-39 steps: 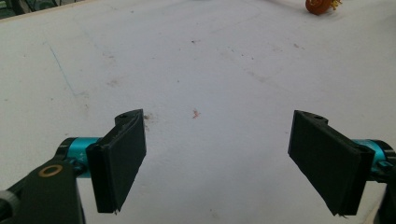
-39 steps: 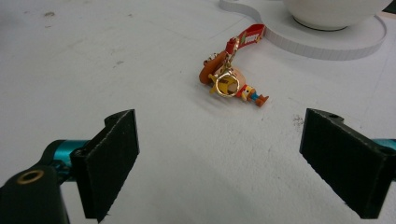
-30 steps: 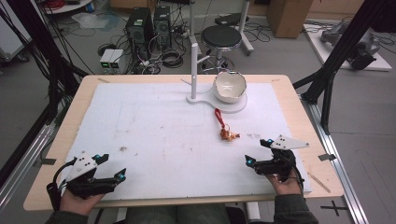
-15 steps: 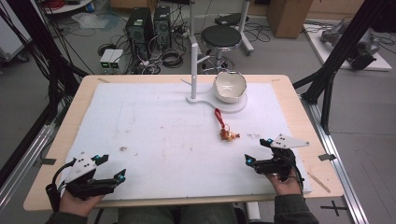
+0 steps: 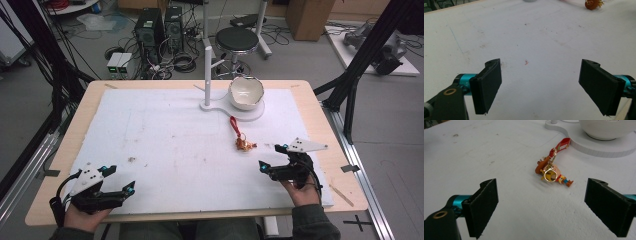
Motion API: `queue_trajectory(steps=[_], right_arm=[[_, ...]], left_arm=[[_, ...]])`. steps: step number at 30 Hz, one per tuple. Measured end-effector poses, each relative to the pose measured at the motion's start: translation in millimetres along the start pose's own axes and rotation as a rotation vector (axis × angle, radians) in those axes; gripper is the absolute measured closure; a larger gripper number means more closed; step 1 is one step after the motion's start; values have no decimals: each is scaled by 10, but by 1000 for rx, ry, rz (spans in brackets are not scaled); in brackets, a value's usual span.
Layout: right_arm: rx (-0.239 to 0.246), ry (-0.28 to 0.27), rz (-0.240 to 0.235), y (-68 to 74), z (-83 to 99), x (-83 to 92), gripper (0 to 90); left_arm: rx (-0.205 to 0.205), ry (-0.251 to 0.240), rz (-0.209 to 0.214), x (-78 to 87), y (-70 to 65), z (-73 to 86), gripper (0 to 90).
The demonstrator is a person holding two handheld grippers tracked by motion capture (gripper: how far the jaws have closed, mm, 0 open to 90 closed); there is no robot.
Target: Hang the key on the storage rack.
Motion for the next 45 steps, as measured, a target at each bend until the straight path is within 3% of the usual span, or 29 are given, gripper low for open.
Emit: queue_trajectory(steps=[22, 32, 38, 45], right_arm=[[27, 57, 20, -164, -642, -237, 109], [-28, 113, -12, -266, -846, -468, 112], [-15, 131, -8, -277, -932, -556, 146], [-34, 158, 2, -351, -1050, -652, 172]], left_arm=[[3, -8, 0, -16, 21, -5, 188], [5, -8, -4, -13, 22, -5, 188], [3, -8, -6, -22, 25, -10, 186], [4, -9, -7, -31, 24, -13, 185]])
Point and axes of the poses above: each handheld gripper's, and its own axes: x roughly backward along the jaws, z roughly out of its underside, y roughly to its left, the point moved 2 cm from there along -x, roughly forward along the jaws, and after that the axes turned 4 degrees about x, right-handed, at the moved point
